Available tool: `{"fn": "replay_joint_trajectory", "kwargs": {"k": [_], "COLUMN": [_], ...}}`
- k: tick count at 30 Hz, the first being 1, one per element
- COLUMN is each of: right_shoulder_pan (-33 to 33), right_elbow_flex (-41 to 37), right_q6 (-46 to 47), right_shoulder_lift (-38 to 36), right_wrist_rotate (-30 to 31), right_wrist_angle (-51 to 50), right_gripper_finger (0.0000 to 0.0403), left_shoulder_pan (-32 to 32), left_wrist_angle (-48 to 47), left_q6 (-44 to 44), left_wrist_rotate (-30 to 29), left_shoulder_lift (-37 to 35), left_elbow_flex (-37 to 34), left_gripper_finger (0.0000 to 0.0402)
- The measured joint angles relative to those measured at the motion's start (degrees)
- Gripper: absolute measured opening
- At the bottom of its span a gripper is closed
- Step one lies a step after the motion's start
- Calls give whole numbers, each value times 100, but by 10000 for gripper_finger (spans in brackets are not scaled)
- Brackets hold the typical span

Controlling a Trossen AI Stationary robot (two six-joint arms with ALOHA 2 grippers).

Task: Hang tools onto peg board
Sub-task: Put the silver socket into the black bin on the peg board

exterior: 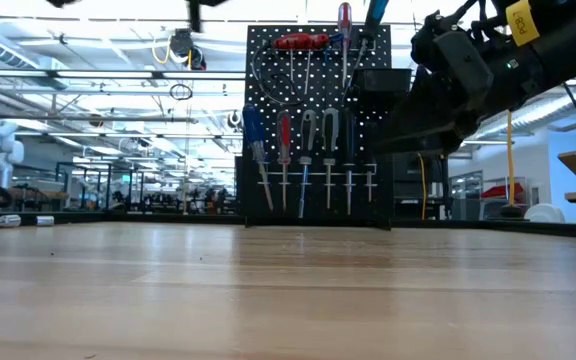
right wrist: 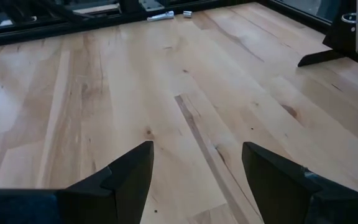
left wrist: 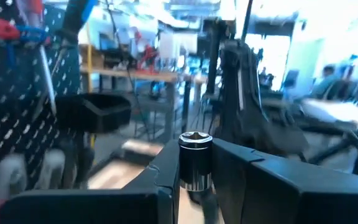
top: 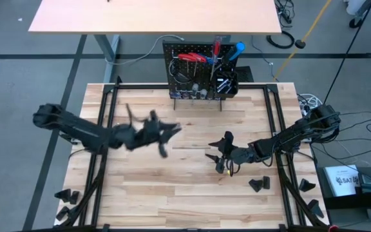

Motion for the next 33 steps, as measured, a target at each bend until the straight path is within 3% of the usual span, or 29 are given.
{"fn": "replay_joint_trajectory", "kwargs": {"k": [4,7,12,22,27,33], "right_shoulder_pan": [0,1,3,5,5,5], "right_elbow_flex": [0,0,0,-2,-2,-2], "right_q6": [32,36,36,-1,-27,-31], "right_shoulder_lift": [0,0,0,0,0,0], "right_wrist_rotate": [-1,-13,-25,-25,-25,-23], "right_wrist_angle": [43,56,80,-84,-88,-145], "right_gripper_finger": [238,238,238,238,238,238], "left_shoulder_pan": [816,1207,1780,2568,2828,2886], "left_wrist_angle": [12,-236,-1005,-2346,-2746,-2958], "left_q6": [-249,-136,315,323,308,309], "left_wrist_rotate": [1201,1652,1675,1840,1987,2012], "left_shoulder_lift": [713,1296,2173,3592,4059,4203], "left_elbow_flex": [699,1457,2907,5280,5877,5982], "left_gripper_finger": [62,62,62,62,62,62]}}
